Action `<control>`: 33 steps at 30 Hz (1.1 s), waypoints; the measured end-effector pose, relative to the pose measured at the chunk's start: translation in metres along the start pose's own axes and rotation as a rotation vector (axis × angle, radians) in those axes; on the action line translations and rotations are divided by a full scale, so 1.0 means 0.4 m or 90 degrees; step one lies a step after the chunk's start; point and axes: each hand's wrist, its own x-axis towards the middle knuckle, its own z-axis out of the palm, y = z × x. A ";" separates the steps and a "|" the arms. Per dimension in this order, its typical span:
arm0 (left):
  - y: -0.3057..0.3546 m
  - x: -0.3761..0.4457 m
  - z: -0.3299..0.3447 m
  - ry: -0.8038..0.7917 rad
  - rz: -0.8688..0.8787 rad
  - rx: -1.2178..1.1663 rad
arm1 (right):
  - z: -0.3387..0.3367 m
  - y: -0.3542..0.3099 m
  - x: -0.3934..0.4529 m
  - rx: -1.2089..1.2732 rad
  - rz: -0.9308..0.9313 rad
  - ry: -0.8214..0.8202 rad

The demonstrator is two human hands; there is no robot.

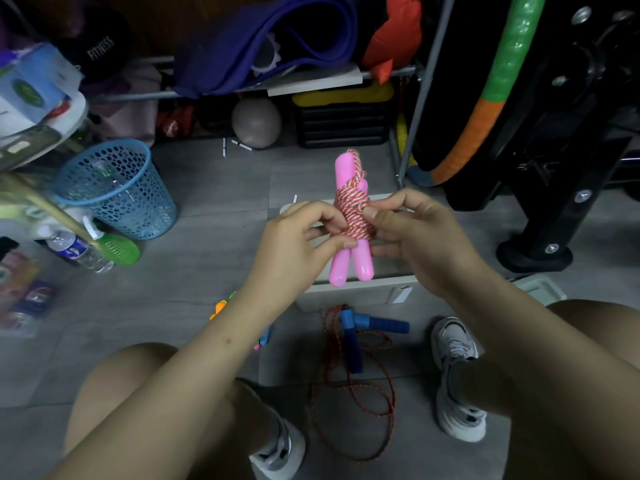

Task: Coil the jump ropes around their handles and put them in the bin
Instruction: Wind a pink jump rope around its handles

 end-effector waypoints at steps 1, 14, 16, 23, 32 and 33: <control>-0.004 0.002 0.000 0.002 0.019 0.029 | -0.001 0.000 0.000 -0.011 -0.002 -0.007; -0.016 0.024 -0.019 0.027 0.228 0.294 | -0.002 0.009 -0.008 -0.075 -0.097 -0.083; -0.012 0.026 -0.018 0.018 0.250 0.308 | -0.006 0.005 -0.008 -0.075 -0.091 -0.093; 0.000 0.016 -0.027 0.007 0.167 0.163 | -0.001 -0.009 0.002 -0.125 -0.080 -0.066; 0.019 0.000 0.020 -0.011 -0.188 -0.091 | 0.021 0.019 0.014 -0.173 -0.131 0.041; 0.021 -0.003 0.029 0.014 -0.188 -0.073 | 0.023 0.022 0.017 -0.180 -0.131 0.046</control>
